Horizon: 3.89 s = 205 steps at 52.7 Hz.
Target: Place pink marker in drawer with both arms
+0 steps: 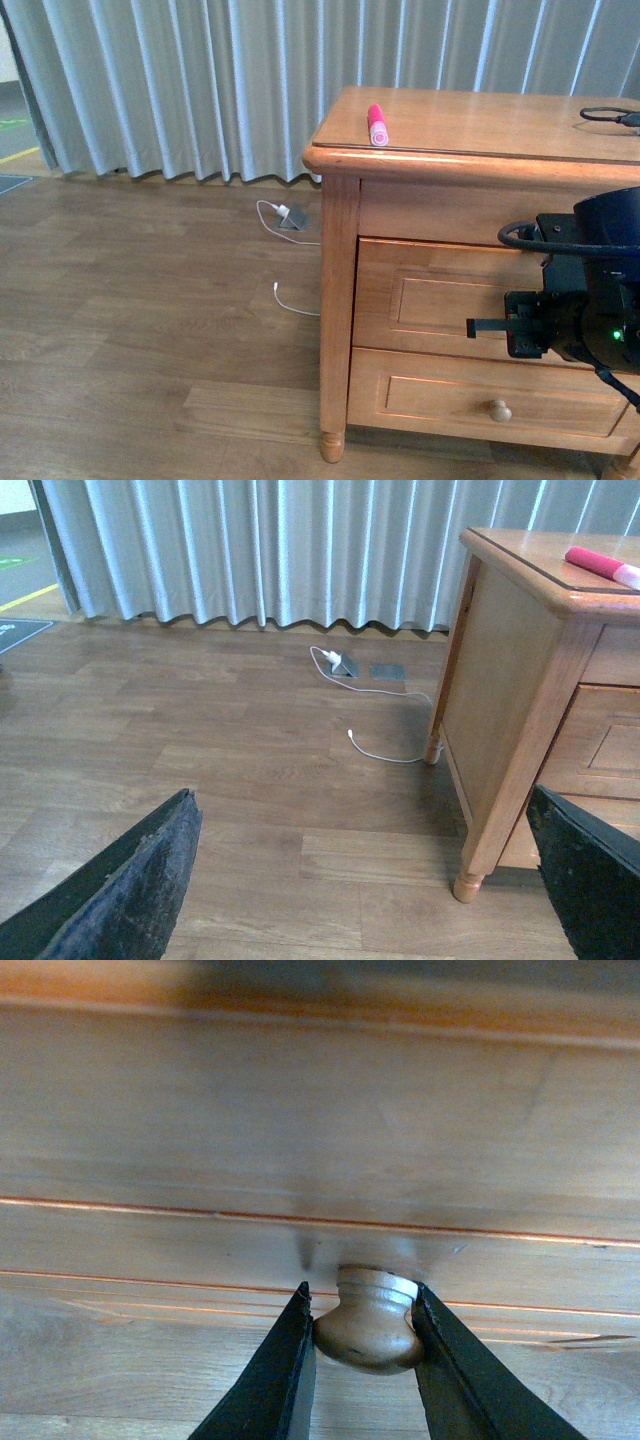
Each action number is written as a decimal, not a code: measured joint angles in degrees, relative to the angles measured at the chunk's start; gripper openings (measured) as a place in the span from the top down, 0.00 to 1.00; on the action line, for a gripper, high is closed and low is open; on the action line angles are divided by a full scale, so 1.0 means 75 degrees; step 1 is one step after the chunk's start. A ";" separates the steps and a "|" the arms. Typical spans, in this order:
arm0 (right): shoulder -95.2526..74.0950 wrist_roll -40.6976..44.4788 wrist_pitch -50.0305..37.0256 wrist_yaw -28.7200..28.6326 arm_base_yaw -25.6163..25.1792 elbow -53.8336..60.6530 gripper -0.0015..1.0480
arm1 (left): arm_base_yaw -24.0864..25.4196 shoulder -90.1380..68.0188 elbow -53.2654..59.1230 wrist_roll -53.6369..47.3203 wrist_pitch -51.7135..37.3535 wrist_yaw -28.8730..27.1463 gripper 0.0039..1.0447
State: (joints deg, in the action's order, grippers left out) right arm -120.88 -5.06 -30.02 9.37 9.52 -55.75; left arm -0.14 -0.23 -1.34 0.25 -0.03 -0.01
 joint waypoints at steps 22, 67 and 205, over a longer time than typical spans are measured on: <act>0.0632 0.0323 0.0140 -0.0318 0.0076 0.0851 0.78 | 0.0000 0.0000 0.0000 0.0000 0.0000 0.0000 0.06; 0.5750 0.0370 0.1285 -0.1285 0.0017 0.5211 0.18 | 0.0000 0.0000 0.0000 0.0000 0.0000 0.0000 0.06; 1.5440 0.0653 0.4164 -0.1256 -0.1297 0.6665 0.08 | -0.2355 -0.8565 -0.5027 0.0315 -0.2643 -0.0548 0.06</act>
State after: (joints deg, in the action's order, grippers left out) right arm -5.08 -0.16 1.21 -0.05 -0.21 -5.76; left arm -17.80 -64.47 -39.05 2.61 -19.86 -4.12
